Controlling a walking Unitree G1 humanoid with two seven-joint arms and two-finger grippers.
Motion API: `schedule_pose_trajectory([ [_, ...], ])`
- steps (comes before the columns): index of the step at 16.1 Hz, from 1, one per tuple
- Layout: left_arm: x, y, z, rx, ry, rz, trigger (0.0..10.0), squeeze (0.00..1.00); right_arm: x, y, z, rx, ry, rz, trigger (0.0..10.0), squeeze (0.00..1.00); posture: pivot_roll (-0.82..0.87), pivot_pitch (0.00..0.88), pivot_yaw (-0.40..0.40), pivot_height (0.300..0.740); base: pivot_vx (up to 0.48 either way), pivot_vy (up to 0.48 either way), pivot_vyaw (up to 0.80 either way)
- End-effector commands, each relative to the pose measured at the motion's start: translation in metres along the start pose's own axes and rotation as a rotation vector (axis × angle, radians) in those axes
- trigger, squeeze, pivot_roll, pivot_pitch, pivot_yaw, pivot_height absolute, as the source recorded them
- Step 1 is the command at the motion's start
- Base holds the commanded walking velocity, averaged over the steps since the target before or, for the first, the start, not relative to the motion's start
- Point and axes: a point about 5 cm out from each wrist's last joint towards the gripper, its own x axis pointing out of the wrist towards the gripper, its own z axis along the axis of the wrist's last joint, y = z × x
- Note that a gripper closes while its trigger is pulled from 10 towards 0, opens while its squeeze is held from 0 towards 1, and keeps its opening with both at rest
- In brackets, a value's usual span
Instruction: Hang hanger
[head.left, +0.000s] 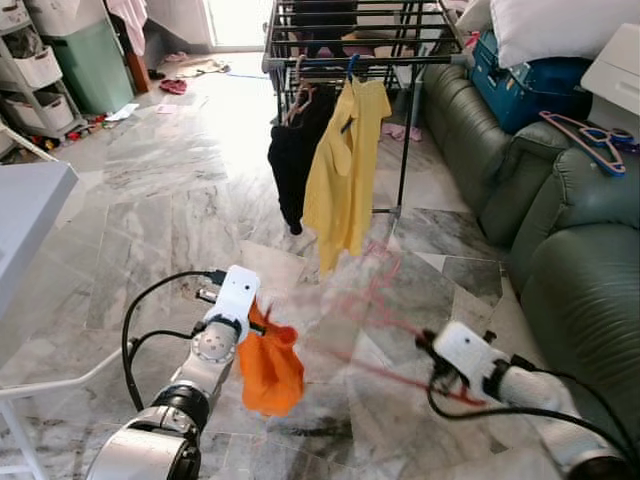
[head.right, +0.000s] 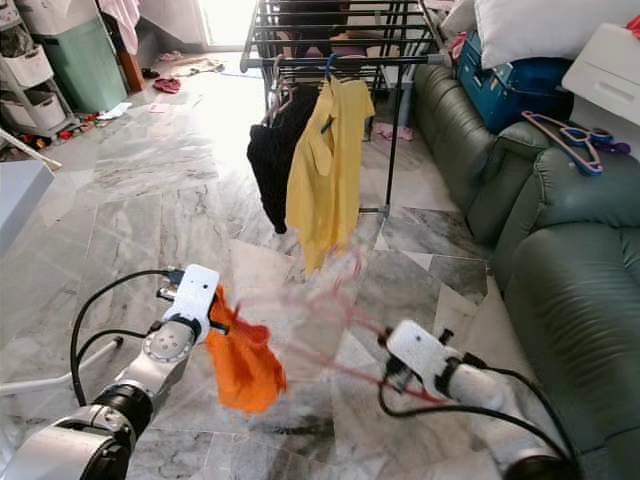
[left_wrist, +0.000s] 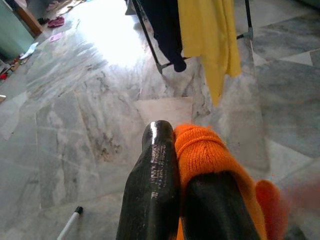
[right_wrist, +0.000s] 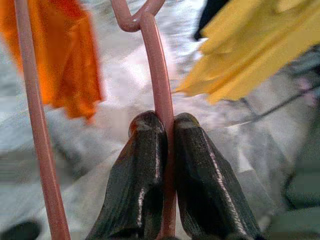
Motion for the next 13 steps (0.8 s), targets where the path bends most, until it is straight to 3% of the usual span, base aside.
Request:
schedule_pose_trajectory([
  [1,0.005,0.005,0.013,0.012,-0.032,0.016,10.0,0.00,0.001,0.002,0.006,-0.012,-0.022,0.040,10.0,0.00,-0.16,0.000,0.042,0.740,0.000,0.000,0.00],
  [6,0.006,0.012,0.017,0.020,-0.052,0.027,10.0,0.00,-0.001,-0.008,-0.001,-0.032,0.043,-0.004,10.0,0.00,-0.15,0.000,0.042,0.740,0.000,0.000,0.00],
  [9,0.006,0.015,0.020,0.074,-0.076,0.019,10.0,0.00,0.001,-0.020,-0.005,-0.037,0.098,-0.129,10.0,0.00,-0.15,0.000,0.048,0.740,0.000,0.000,0.00],
  [13,0.006,0.012,0.026,0.086,-0.114,-0.003,10.0,0.00,0.004,-0.021,-0.005,-0.036,0.110,-0.151,10.0,0.00,-0.14,0.000,0.046,0.740,0.000,0.000,0.00],
])
